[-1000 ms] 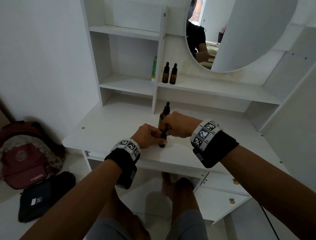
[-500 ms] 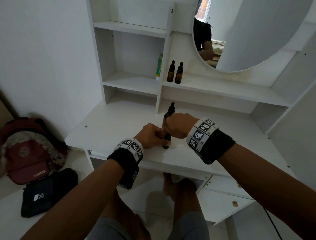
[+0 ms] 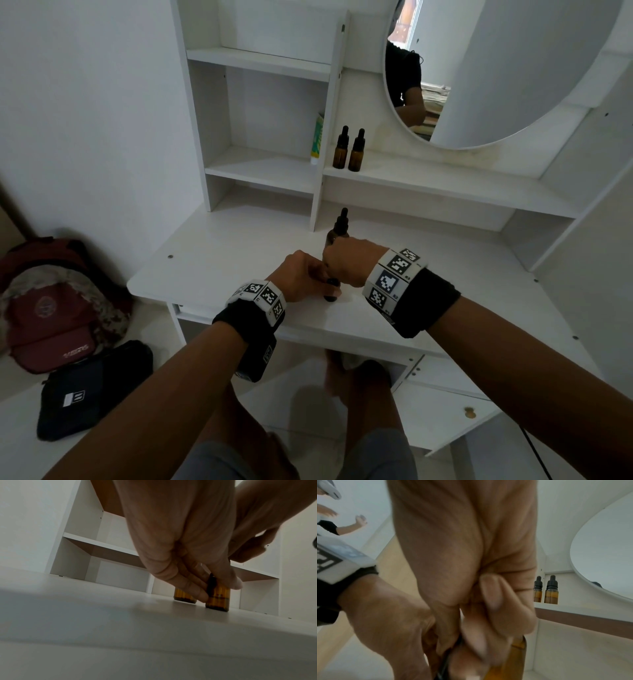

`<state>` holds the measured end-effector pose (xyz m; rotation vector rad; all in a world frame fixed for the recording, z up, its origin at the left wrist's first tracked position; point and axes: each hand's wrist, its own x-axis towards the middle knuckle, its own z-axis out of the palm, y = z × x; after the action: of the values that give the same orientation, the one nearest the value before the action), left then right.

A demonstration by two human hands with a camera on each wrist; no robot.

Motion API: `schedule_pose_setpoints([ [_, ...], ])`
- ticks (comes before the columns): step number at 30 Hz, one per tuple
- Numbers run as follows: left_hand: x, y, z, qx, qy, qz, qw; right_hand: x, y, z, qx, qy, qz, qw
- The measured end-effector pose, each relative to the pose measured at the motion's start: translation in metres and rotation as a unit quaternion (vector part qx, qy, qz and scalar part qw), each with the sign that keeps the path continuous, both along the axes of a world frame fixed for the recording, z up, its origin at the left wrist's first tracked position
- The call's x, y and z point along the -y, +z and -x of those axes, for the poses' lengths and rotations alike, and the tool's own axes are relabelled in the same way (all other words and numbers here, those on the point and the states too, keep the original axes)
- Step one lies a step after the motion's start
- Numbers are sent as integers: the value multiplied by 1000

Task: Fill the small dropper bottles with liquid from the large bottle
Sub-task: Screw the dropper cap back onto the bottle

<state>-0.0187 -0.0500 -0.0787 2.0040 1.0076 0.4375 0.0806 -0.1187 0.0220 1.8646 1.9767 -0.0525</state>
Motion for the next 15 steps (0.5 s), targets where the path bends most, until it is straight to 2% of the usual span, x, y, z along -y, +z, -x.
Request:
schedule_pose_setpoints([
  [7,0,2,2,16,-13,8,1000,-3,3,-10,-20,42,27,999],
  [12,0,1,2,25,-10,4,1000,3,-8,-23,-75,31,-20,996],
  [15,2,-1,2,28,-4,-12,1000,9,-17,-23,-74,18,-67,995],
])
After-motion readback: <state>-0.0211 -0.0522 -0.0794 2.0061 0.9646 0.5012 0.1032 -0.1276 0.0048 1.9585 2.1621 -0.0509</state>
